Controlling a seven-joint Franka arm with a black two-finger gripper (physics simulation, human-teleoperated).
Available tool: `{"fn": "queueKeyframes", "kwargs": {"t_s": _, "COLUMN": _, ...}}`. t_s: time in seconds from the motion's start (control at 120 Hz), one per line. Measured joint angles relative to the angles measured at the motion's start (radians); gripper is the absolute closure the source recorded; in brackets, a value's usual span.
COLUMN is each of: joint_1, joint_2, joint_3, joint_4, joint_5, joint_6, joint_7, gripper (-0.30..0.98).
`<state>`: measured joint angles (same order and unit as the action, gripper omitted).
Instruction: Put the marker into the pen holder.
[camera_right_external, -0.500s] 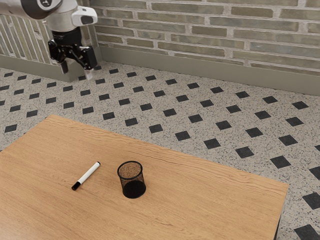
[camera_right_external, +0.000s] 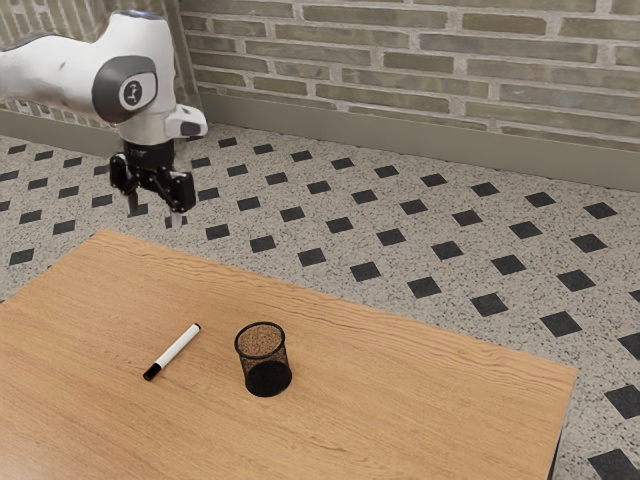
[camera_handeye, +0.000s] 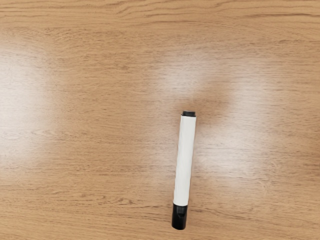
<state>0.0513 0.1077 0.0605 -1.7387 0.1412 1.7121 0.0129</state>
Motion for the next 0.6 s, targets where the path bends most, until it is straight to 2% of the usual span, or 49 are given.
{"fn": "queueKeyframes", "kwargs": {"t_s": 0.183, "joint_1": 0.015, "joint_2": 0.012, "joint_3": 0.012, "joint_4": -0.267, "joint_5": -0.047, "joint_6": 0.242, "joint_7": 0.001, "gripper": 0.00}}
{"fn": "queueKeyframes", "kwargs": {"t_s": 0.342, "joint_1": 0.002, "joint_2": -0.098, "joint_3": 0.024, "joint_4": -0.486, "joint_5": -0.053, "joint_6": 0.393, "joint_7": -0.008, "gripper": 0.00}}
{"fn": "queueKeyframes", "kwargs": {"t_s": 0.467, "joint_1": -0.001, "joint_2": -0.094, "joint_3": 0.027, "joint_4": -0.601, "joint_5": -0.045, "joint_6": 0.514, "joint_7": -0.021, "gripper": 0.00}}
{"fn": "queueKeyframes", "kwargs": {"t_s": 0.6, "joint_1": -0.014, "joint_2": -0.043, "joint_3": 0.034, "joint_4": -0.634, "joint_5": -0.043, "joint_6": 0.618, "joint_7": -0.031, "gripper": 0.00}}
